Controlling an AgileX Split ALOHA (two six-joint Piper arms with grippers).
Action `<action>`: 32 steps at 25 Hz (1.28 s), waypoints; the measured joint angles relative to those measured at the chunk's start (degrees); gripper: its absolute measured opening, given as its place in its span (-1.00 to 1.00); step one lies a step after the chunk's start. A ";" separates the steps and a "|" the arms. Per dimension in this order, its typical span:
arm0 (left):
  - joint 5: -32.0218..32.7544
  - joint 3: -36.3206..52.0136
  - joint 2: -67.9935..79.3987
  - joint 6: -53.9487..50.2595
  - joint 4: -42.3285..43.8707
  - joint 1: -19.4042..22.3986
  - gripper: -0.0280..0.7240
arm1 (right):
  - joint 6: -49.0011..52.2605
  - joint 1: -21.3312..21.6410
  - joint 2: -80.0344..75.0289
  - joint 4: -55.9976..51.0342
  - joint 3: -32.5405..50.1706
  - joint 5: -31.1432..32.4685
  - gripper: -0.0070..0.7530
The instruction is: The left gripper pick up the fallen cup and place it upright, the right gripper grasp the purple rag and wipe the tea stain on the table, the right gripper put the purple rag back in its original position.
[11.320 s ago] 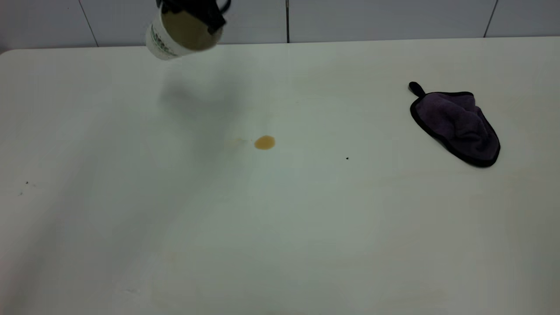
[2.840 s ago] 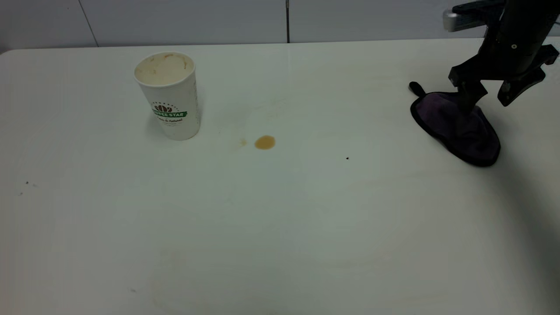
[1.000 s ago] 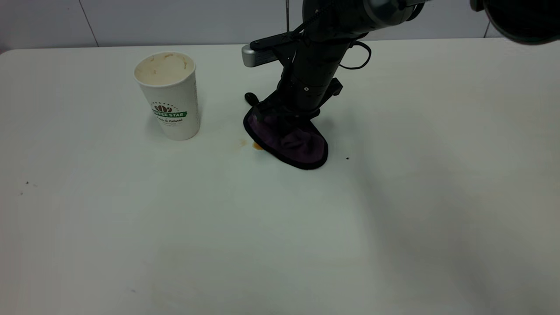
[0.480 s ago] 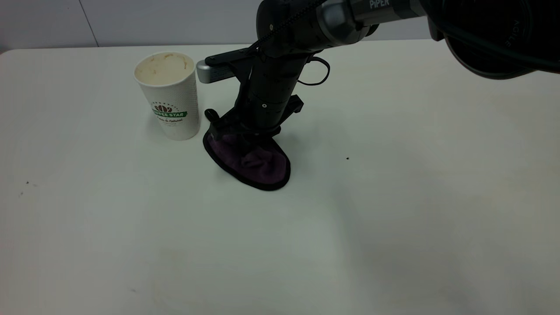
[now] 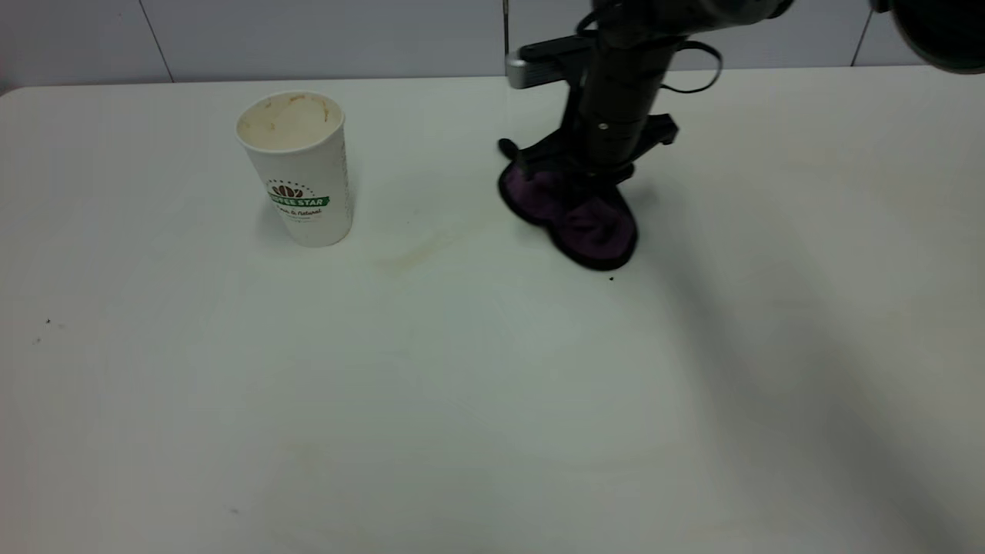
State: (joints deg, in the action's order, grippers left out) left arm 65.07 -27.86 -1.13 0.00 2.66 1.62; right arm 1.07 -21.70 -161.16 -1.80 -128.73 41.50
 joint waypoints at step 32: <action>0.00 0.00 0.00 -0.31 0.00 0.00 0.57 | -7.17 18.00 14.01 1.19 -4.81 28.01 0.94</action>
State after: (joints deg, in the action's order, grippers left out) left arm 65.07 -27.86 -1.13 -0.31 2.66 1.62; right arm -6.10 -3.70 -147.15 -0.60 -133.54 69.51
